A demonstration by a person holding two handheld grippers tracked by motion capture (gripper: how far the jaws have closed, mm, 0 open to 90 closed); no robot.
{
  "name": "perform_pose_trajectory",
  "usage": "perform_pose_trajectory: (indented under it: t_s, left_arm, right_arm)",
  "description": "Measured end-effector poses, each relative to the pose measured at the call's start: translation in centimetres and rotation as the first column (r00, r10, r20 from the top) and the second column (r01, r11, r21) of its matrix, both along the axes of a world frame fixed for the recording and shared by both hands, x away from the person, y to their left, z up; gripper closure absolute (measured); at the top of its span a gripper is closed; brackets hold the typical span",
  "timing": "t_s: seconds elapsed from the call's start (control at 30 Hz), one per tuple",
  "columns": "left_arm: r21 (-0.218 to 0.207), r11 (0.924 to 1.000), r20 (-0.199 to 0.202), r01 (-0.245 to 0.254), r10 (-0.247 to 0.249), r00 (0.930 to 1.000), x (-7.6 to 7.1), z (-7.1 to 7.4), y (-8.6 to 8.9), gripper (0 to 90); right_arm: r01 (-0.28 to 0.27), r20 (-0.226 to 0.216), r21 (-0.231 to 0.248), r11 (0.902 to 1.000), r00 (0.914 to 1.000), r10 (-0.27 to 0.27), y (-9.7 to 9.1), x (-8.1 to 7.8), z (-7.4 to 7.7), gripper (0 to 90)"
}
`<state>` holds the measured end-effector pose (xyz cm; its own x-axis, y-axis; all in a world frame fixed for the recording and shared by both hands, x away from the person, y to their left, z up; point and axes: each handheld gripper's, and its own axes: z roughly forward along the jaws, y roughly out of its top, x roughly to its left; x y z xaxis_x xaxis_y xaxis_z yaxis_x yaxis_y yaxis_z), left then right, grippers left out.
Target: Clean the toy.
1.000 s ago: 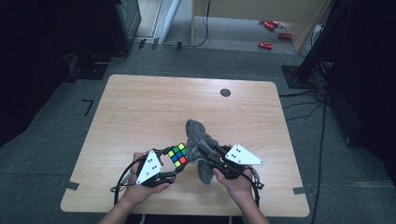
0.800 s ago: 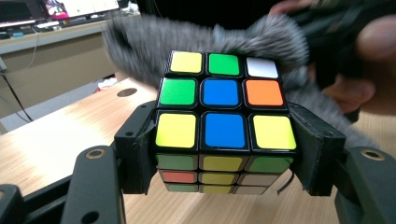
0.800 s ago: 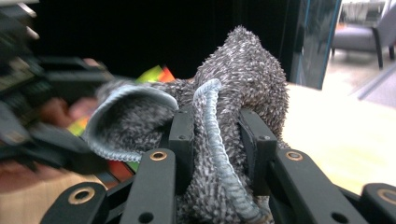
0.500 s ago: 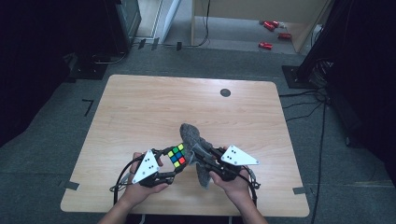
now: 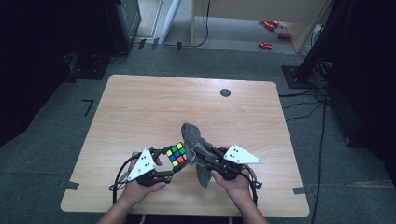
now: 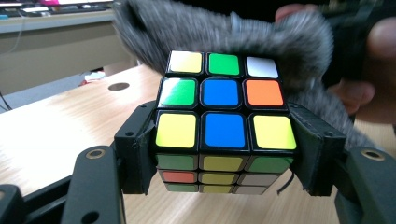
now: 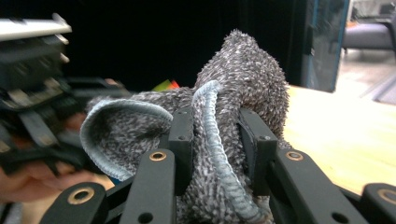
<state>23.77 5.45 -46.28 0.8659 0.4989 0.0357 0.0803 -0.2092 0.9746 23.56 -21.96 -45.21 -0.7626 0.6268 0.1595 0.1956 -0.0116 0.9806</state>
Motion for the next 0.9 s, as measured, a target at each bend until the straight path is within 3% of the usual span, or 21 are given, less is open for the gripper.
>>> perform_pose_trajectory:
  t_s: [0.07, 0.13, 0.23, 0.3, 0.53, 0.6, 0.67, 0.77, 0.9]
  left_arm:
    - [0.008, 0.9999, 0.004, -0.011, 0.011, 0.9999, -0.1, 0.1, -0.1, 35.1]
    - [-0.011, 0.9999, -0.003, -0.013, 0.013, 0.9999, 0.0, 0.1, 0.2, 35.1]
    - [-0.048, 0.9978, -0.016, -0.045, 0.044, 0.9989, 0.4, 0.5, 0.8, 35.1]
    - [-0.051, 0.9959, -0.022, -0.074, 0.073, 0.9971, 0.6, 0.5, 1.1, 35.1]
    - [-0.041, 0.9916, -0.063, -0.123, 0.120, 0.9908, 1.3, 0.0, 1.4, 35.1]
    - [-0.034, 0.9900, -0.076, -0.137, 0.134, 0.9880, 1.5, -0.2, 1.4, 35.1]
    - [-0.028, 0.9879, -0.088, -0.152, 0.149, 0.9849, 1.7, -0.3, 1.5, 35.1]
    - [-0.028, 0.9852, -0.105, -0.169, 0.165, 0.9807, 1.9, -0.5, 1.7, 35.1]
    - [-0.020, 0.9805, -0.126, -0.196, 0.192, 0.9733, 2.2, -0.5, 1.8, 35.1]
  right_arm:
    - [-0.008, 0.010, -0.024, 0.9997, 0.9999, 0.008, 0.4, 0.0, -0.3, 70.2]
    - [-0.002, -0.019, -0.034, 0.9994, 0.9998, 0.001, 0.4, 0.3, -0.9, 70.2]
    - [0.044, -0.041, -0.140, 0.9892, 0.9979, -0.051, 0.0, 0.9, -1.9, 70.1]
    - [0.078, -0.066, -0.162, 0.9837, 0.9938, -0.089, -0.4, 1.3, -2.6, 70.1]
    - [0.175, -0.157, -0.291, 0.9405, 0.9610, -0.228, -1.5, 2.8, -4.6, 69.3]
    - [0.216, -0.145, -0.351, 0.9111, 0.9489, -0.280, -1.7, 3.1, -5.0, 69.1]
    - [0.266, -0.134, -0.395, 0.8795, 0.9304, -0.341, -2.0, 3.3, -5.4, 68.9]
    - [0.286, -0.136, -0.414, 0.8645, 0.9194, -0.369, -2.4, 3.5, -5.7, 68.0]
    - [0.279, -0.146, -0.423, 0.8623, 0.9183, -0.368, -2.5, 3.6, -6.0, 57.0]
